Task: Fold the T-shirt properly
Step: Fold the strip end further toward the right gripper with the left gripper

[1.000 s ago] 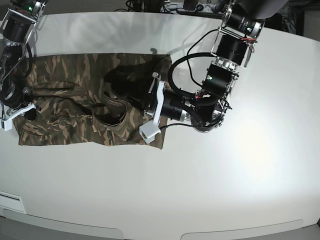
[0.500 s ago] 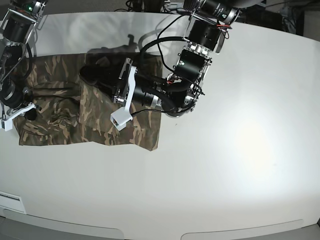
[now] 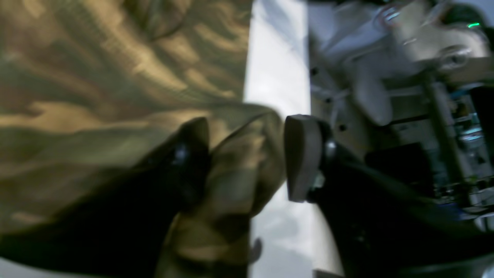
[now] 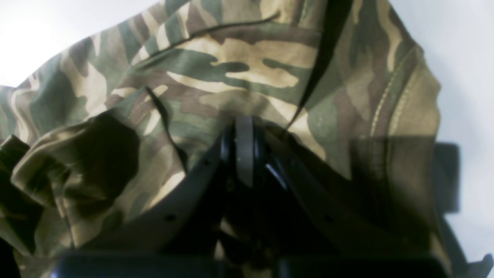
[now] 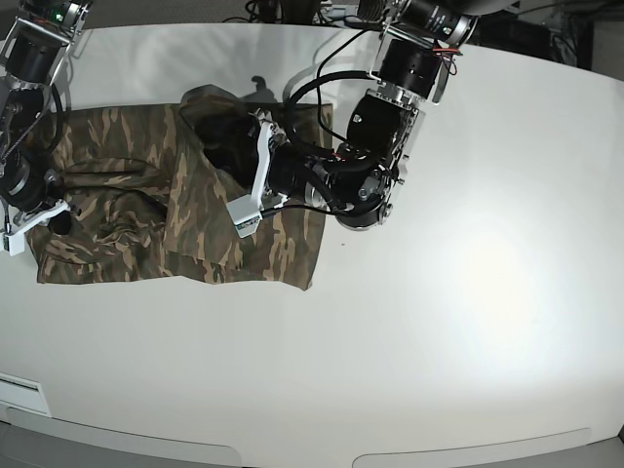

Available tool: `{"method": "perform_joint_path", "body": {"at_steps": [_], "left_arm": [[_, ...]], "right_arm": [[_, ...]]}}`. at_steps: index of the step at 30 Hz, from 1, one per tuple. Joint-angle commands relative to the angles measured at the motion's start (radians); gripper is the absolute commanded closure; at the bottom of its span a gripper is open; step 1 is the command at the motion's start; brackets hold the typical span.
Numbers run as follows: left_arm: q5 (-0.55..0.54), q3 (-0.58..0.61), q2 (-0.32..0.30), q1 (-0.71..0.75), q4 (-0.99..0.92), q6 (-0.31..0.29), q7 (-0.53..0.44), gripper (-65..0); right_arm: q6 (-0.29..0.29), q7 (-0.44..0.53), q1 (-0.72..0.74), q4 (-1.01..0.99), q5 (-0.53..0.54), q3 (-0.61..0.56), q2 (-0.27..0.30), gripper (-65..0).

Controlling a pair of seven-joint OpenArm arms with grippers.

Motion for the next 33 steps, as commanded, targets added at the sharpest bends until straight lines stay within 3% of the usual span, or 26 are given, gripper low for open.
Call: {"method": "perform_joint_path", "body": {"at_steps": [1, 2, 4, 10, 13, 18, 27, 31, 33], "left_arm": [[0.01, -0.002, 0.014, -0.035, 0.016, -0.01, -0.011, -7.2], [0.043, -0.002, 0.013, -0.043, 0.016, 0.005, -0.011, 0.0], [0.104, -0.002, 0.014, -0.058, 0.016, 0.007, -0.011, 0.0], [0.222, -0.002, 0.014, -0.067, 0.016, 0.007, -0.178, 0.0], [0.172, -0.002, 0.017, -0.074, 0.016, 0.0, -0.174, 0.0], [-0.084, -0.002, 0.019, -0.118, 0.03, -0.007, -0.114, 0.0], [-0.166, 0.002, 0.019, -0.16, 0.037, -0.01, -0.011, -24.7], [-0.15, 0.001, 0.013, -0.152, 0.037, -0.01, -0.011, -25.2], [-0.053, 0.001, 0.01, -0.152, 0.037, -0.01, -0.011, -21.9]], "right_arm": [[-0.007, -0.181, -0.028, -0.03, -0.076, -0.014, -0.013, 0.0], [-0.007, -0.18, -0.028, -0.03, -0.076, -0.014, -0.013, 0.0], [-0.007, -0.181, -0.028, -0.03, -0.076, -0.014, -0.013, 0.0], [-0.007, -0.182, -0.028, -0.03, -0.076, -0.014, -0.013, 0.0], [-0.006, -0.18, -0.027, -0.03, -0.076, -0.014, -0.013, 0.0], [-0.006, -0.181, -0.028, -0.03, -0.076, -0.014, -0.013, 0.0], [-0.006, -0.18, -0.027, -0.03, -0.075, -0.014, -0.013, 0.0], [-0.006, -0.18, -0.027, -0.03, -0.076, -0.014, -0.013, 0.0], [-0.006, -0.181, -0.027, -0.03, -0.076, -0.014, -0.013, 0.0]]}}
